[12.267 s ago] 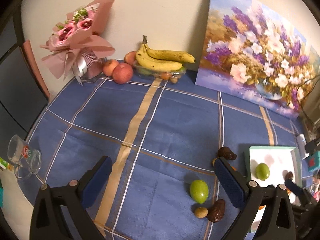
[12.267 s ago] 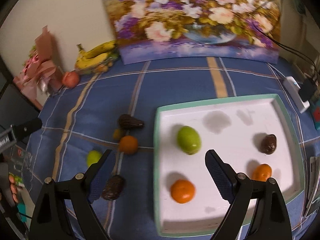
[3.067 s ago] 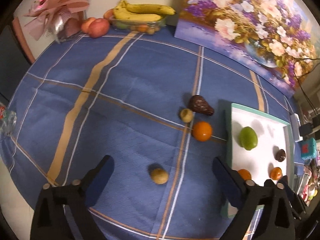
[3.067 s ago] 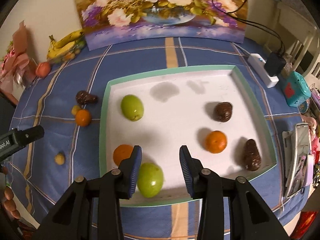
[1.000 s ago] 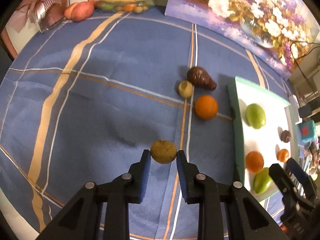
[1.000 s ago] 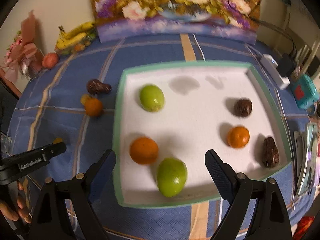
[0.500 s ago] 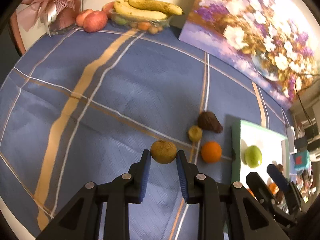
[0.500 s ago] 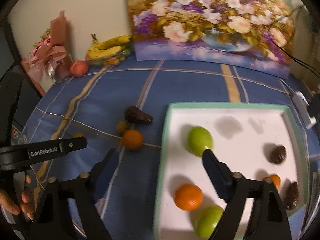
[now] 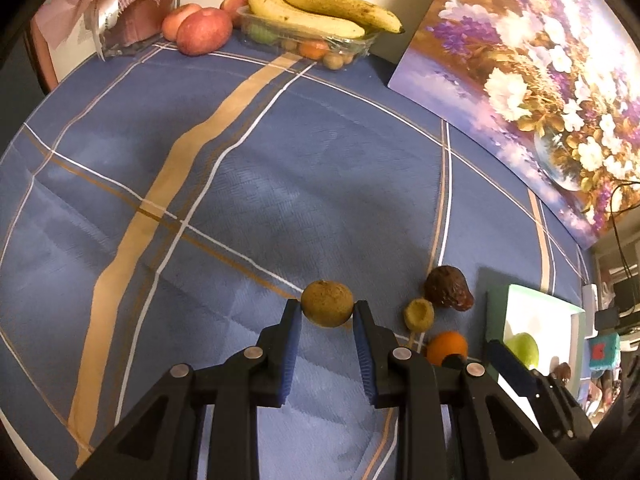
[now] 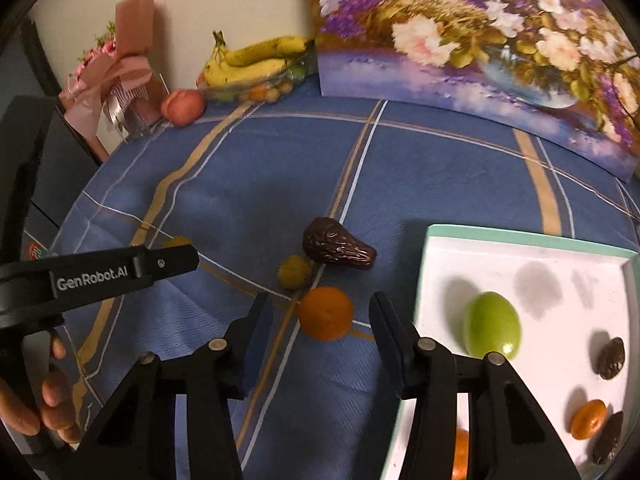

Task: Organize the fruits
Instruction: 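Grasp a small kiwi with the left tool while the right tool grasps an orange, then carry the kiwi and orange over the tray with both tools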

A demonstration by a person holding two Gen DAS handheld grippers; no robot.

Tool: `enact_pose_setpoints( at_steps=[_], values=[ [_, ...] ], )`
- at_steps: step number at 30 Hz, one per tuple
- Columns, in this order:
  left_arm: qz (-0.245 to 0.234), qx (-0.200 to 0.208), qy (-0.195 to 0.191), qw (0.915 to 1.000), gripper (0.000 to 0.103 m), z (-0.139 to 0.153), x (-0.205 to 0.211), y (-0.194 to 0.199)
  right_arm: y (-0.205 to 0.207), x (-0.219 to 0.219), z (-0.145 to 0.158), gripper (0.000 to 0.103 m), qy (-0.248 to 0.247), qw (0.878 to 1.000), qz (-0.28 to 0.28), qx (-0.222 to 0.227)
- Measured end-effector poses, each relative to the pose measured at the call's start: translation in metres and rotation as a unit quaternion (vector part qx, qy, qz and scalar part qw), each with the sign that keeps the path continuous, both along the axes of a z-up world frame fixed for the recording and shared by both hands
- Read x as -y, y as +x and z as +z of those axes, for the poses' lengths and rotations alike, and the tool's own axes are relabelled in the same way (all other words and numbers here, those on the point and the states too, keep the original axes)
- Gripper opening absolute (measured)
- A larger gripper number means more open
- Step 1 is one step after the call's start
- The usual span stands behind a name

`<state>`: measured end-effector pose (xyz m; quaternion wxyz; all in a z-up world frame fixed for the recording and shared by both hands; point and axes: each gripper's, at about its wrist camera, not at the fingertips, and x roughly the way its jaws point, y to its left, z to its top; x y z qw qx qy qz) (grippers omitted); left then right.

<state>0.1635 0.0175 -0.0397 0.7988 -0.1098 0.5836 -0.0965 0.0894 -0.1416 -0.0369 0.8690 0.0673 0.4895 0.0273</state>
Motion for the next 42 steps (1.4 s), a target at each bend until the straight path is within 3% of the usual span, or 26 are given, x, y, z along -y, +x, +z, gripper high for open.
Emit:
enact_pose_setpoints(
  at_steps=[11,15,18,27,36,42],
  values=[
    [0.002,-0.012,-0.003,0.9999,0.028,-0.013,0.008,0.013,0.018,-0.008,-0.024,0.049,-0.024,0.999,0.004,-0.03],
    [-0.002,-0.01,-0.006,0.9999,0.028,-0.014,0.012,0.014,0.018,-0.008,-0.029,0.037,-0.028,0.999,0.004,-0.035],
    [-0.001,-0.005,-0.01,0.9999,0.028,-0.009,0.011,0.013,0.017,-0.008,-0.027,0.037,-0.028,0.999,0.005,-0.034],
    [-0.004,0.04,-0.022,0.999,0.028,0.028,0.009,0.009,0.011,0.008,0.01,0.037,-0.012,1.0,-0.022,-0.004],
    [-0.022,0.073,-0.039,0.9964,0.028,0.059,0.027,0.0,-0.004,0.059,0.052,0.037,-0.002,0.994,-0.105,0.012],
    [-0.061,0.075,-0.04,0.9945,0.028,0.066,0.061,-0.013,-0.022,0.104,0.064,0.037,0.001,0.986,-0.163,0.012]
  ],
)
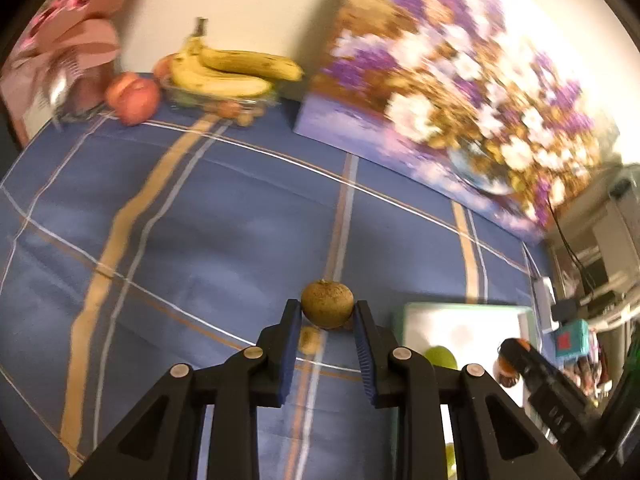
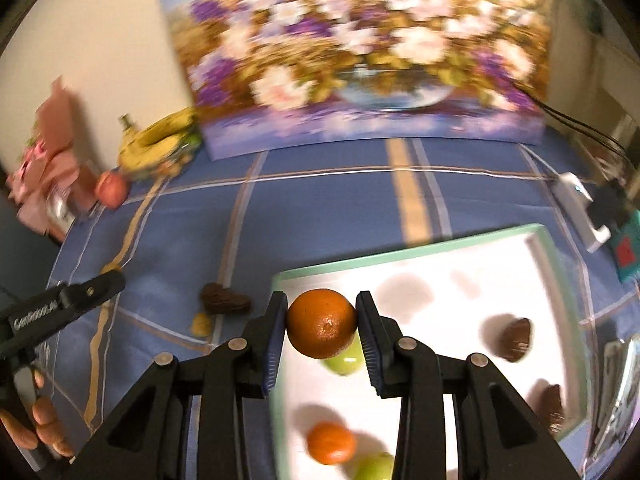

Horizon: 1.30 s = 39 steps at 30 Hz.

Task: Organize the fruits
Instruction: 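Carry the kiwi and orange over the tray with both tools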

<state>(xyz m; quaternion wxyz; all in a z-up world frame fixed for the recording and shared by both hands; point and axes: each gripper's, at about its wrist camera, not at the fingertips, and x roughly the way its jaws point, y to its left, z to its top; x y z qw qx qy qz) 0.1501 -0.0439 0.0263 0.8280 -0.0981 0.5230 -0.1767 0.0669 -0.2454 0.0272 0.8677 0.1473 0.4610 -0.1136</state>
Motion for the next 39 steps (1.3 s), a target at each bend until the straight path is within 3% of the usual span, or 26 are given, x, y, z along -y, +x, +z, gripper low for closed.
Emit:
enact_pose_setpoints(
  at_steps=[9,16,25,39],
  values=[
    [-0.067,-0.011,0.007,0.9976,0.028,-0.004,0.061,-0.025,-0.038,0.066,0.011,0.037,0.007,0.997,-0.083,0.007],
    [-0.114,-0.019,0.017,0.9932,0.028,-0.01,0.097,-0.039,-0.061,0.094,0.025,0.037,0.006,0.993,-0.119,0.021],
    [-0.128,-0.032,0.03,0.9908,0.028,-0.022,0.108,-0.046,-0.07,0.1,0.033,0.037,0.009,0.992,-0.124,0.031],
    [-0.148,-0.055,0.056,0.9858,0.028,-0.044,0.12,-0.051,-0.06,0.092,0.018,0.037,0.018,0.994,-0.107,0.011]
  ],
)
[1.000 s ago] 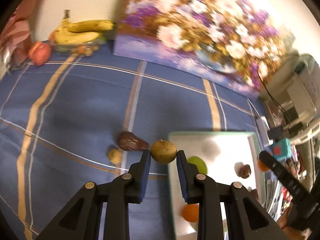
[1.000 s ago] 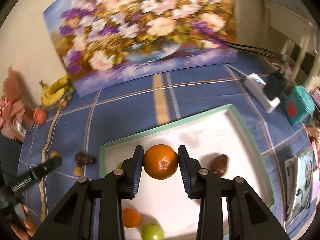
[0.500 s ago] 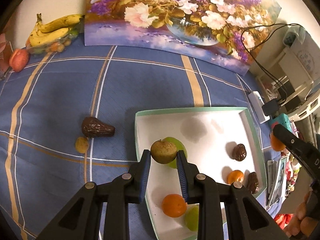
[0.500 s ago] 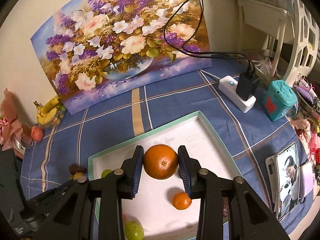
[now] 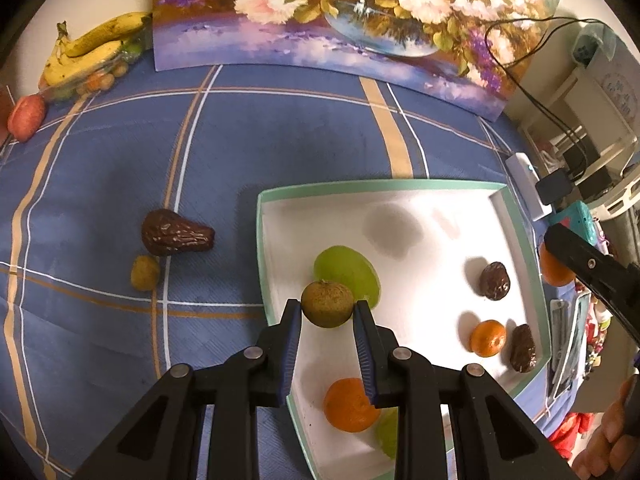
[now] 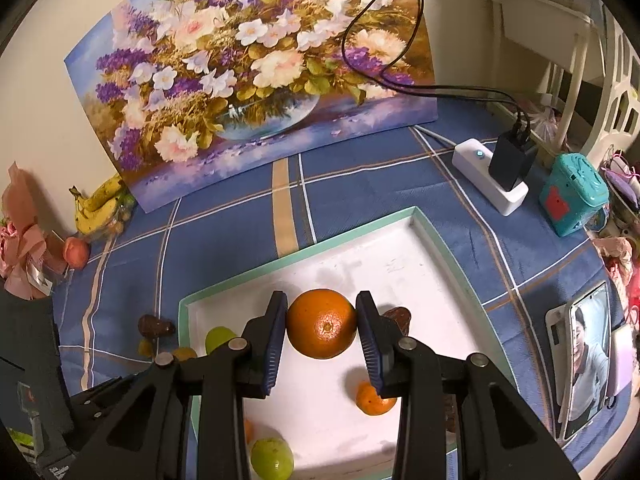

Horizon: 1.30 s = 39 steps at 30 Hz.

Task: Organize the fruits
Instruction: 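Carry the kiwi and orange over the tray with both tools, then lower the kiwi and orange into the tray and open both tools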

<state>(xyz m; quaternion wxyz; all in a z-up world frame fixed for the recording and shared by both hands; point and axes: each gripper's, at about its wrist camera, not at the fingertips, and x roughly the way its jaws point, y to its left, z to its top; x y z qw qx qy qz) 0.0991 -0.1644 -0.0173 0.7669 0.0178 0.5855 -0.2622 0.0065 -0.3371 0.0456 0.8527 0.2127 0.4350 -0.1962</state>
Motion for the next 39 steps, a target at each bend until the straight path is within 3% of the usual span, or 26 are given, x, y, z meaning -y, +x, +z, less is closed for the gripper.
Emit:
enact_pose_setpoints(
  at_steps=[7,21,39],
  values=[
    [-0.009,-0.01,0.016,0.9998,0.028,-0.01,0.005,-0.003,0.005,-0.001,-0.017,0.037,0.008,1.0,0.005,-0.021],
    [-0.024,-0.017,0.041,0.9987,0.029,-0.027,0.015,-0.007,0.021,-0.008,-0.095,0.037,0.042,0.992,0.021,-0.12],
    [-0.03,-0.038,0.035,0.9982,0.034,-0.033,0.018,-0.007,0.024,-0.011,-0.098,0.039,0.024,0.991,0.032,-0.13]
  ],
)
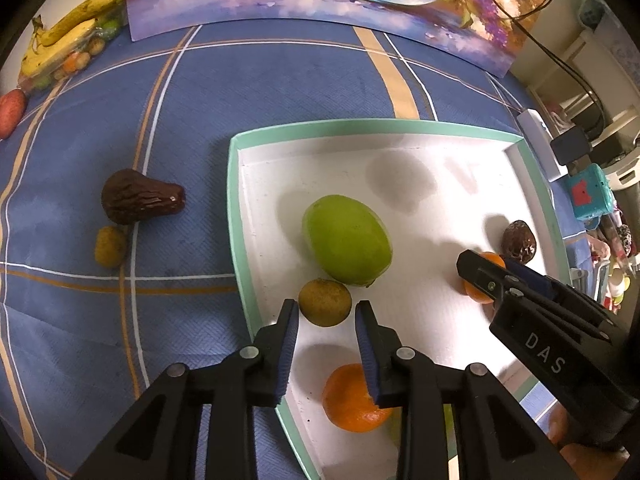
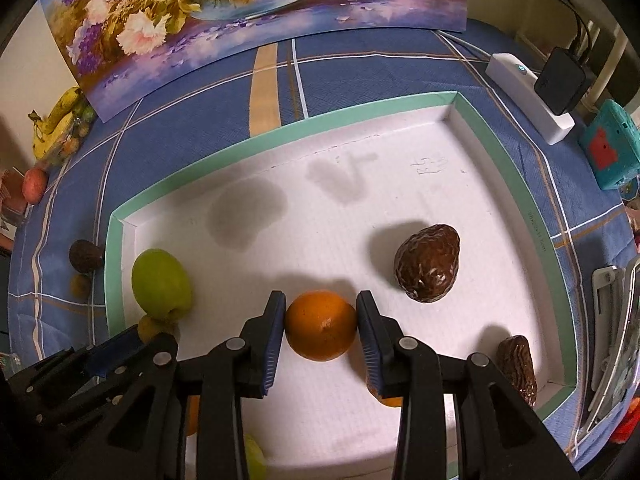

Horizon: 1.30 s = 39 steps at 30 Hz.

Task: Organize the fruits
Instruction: 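Lower the kiwi and orange into the tray and open both tools, then withdraw both tools from the tray toward the remaining loose fruit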

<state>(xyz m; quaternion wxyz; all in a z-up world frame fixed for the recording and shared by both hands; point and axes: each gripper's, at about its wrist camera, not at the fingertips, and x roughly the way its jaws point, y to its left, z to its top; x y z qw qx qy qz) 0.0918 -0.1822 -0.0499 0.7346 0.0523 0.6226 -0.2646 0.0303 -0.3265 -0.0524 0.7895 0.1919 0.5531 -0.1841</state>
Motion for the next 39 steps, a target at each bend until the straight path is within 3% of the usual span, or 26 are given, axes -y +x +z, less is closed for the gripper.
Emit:
enact_pose_setpoints(
  at_steps=[3,6,16,22,25,27,29,30,31,33,39],
  values=[
    [-0.001,0.004,-0.001,1.0,0.038,0.004,0.002,0.0,0.001,0.0,0.002,0.04,-0.004,1.0,0.0,-0.001],
    [0.0,0.013,-0.002,0.9999,0.052,0.01,0.002,0.0,-0.001,0.0,0.01,0.04,-0.011,1.0,0.001,0.006],
    [0.025,0.041,-0.023,0.9986,0.054,0.038,-0.016,0.012,-0.008,0.002,0.057,0.04,-0.044,0.998,-0.004,0.055],
    [0.061,0.059,-0.021,0.9962,0.063,0.05,-0.038,0.023,-0.015,0.002,0.076,0.04,-0.057,0.995,-0.008,0.075],
    [0.084,0.066,-0.011,0.9943,0.07,0.052,-0.052,0.029,-0.015,0.002,0.076,0.04,-0.058,0.995,-0.009,0.076],
    [0.101,0.077,0.01,0.9919,0.083,0.051,-0.06,0.032,-0.015,0.003,0.075,0.04,-0.056,0.996,-0.011,0.073],
    [0.116,0.098,0.037,0.9877,0.093,0.051,-0.068,0.035,-0.014,0.004,0.073,0.05,-0.055,0.996,-0.014,0.07],
    [0.122,0.105,0.048,0.9859,0.095,0.051,-0.071,0.037,-0.015,0.004,0.072,0.067,-0.055,0.996,-0.015,0.069],
    [0.128,0.108,0.054,0.9843,0.098,0.05,-0.075,0.038,-0.015,0.004,0.071,0.073,-0.056,0.996,-0.016,0.068],
    [0.142,0.112,0.06,0.9816,0.103,0.049,-0.086,0.042,-0.014,0.003,0.07,0.073,-0.057,0.996,-0.013,0.067],
    [0.172,0.12,0.077,0.9747,0.103,0.049,-0.101,0.048,-0.009,-0.005,0.066,0.081,-0.067,0.996,0.0,0.061]
  ],
)
